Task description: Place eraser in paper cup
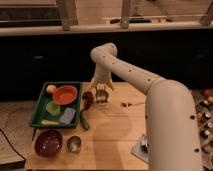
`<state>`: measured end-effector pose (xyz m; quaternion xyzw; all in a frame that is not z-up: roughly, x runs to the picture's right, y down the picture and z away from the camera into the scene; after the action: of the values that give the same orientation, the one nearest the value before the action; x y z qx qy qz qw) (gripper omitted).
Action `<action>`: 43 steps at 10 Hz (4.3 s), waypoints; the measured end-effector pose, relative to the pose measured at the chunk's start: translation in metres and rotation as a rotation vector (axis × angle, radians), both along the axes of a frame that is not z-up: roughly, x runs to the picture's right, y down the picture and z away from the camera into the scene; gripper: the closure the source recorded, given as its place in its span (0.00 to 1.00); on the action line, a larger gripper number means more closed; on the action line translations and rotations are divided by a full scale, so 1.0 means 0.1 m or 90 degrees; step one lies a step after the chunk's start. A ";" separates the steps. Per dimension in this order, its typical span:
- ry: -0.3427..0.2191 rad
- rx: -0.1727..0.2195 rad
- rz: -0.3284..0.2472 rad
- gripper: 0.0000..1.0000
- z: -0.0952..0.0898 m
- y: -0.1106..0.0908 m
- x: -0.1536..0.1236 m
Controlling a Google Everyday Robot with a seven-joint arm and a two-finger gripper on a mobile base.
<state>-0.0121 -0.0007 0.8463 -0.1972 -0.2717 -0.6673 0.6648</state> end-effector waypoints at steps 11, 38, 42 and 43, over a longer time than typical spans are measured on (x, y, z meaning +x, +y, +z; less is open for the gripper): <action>-0.001 0.044 -0.005 0.20 -0.16 -0.26 -0.04; -0.001 0.044 -0.004 0.20 -0.16 -0.26 -0.04; -0.001 0.044 -0.004 0.20 -0.16 -0.25 -0.04; -0.001 0.044 -0.004 0.20 -0.16 -0.26 -0.04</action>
<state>-0.0160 -0.0262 0.8306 -0.1745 -0.2487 -0.6788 0.6686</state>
